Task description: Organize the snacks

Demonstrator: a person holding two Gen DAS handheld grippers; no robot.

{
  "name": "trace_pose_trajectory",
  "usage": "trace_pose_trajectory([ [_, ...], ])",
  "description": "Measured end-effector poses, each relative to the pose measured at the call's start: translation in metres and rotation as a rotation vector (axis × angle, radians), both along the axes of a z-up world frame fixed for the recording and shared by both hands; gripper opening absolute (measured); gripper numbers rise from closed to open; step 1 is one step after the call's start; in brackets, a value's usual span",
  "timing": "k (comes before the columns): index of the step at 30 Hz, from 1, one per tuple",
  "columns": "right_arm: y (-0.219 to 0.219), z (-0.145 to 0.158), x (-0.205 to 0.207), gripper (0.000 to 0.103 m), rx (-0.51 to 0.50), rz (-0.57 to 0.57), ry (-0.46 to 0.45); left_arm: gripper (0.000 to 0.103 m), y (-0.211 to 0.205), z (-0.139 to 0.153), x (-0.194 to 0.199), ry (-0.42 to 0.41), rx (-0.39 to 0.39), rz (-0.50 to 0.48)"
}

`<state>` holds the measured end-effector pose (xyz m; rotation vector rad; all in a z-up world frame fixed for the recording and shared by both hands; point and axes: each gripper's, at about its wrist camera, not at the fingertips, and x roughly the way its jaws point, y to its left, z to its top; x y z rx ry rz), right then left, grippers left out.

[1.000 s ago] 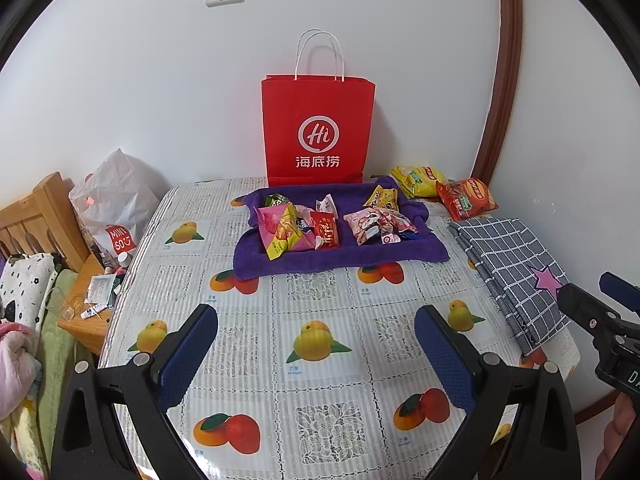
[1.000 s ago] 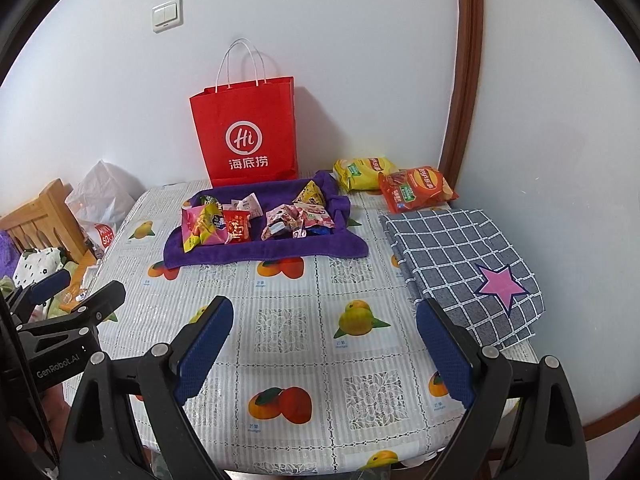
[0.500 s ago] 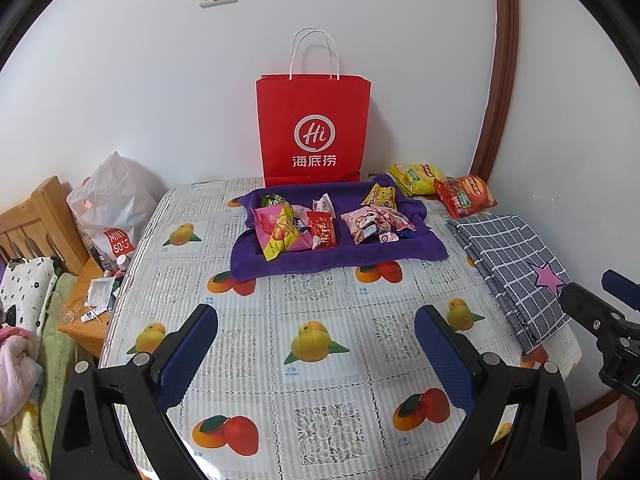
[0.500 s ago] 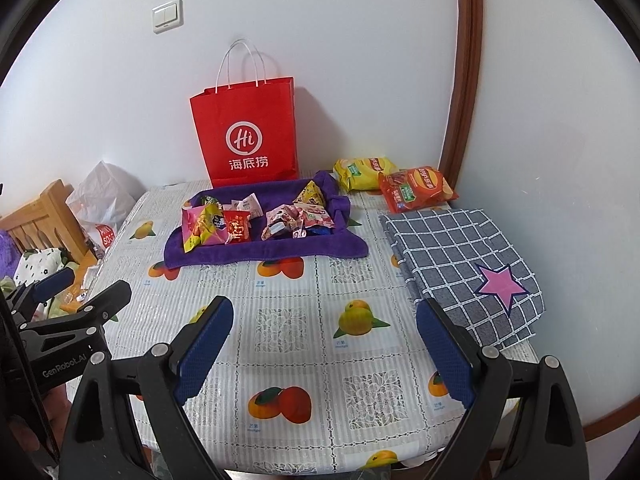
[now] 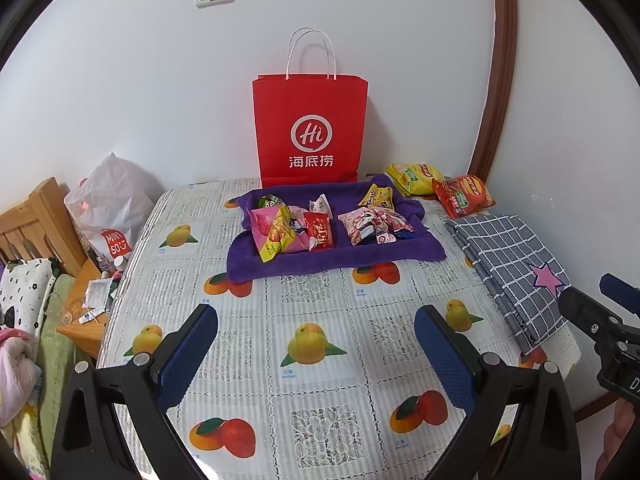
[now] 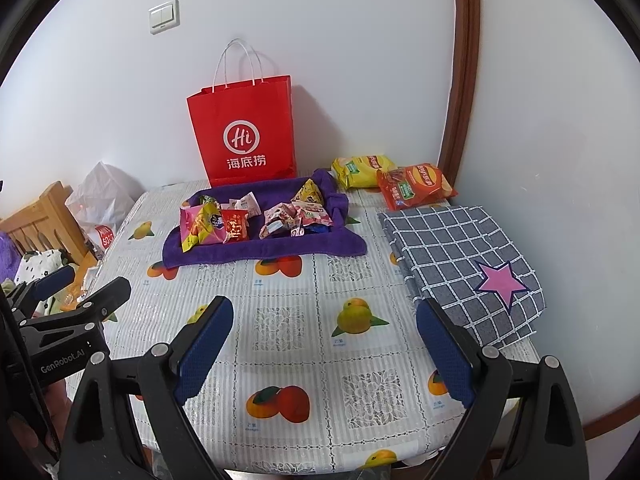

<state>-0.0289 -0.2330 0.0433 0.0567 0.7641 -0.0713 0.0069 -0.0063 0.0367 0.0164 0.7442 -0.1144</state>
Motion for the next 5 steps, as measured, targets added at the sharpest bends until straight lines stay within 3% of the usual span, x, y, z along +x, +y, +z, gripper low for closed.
trace_pose_trajectory([
  [5, 0.0008, -0.0032, 0.0063, 0.092, 0.002, 0.003, 0.005, 0.100, -0.0010, -0.0019, 0.0038, 0.002, 0.003, 0.001],
])
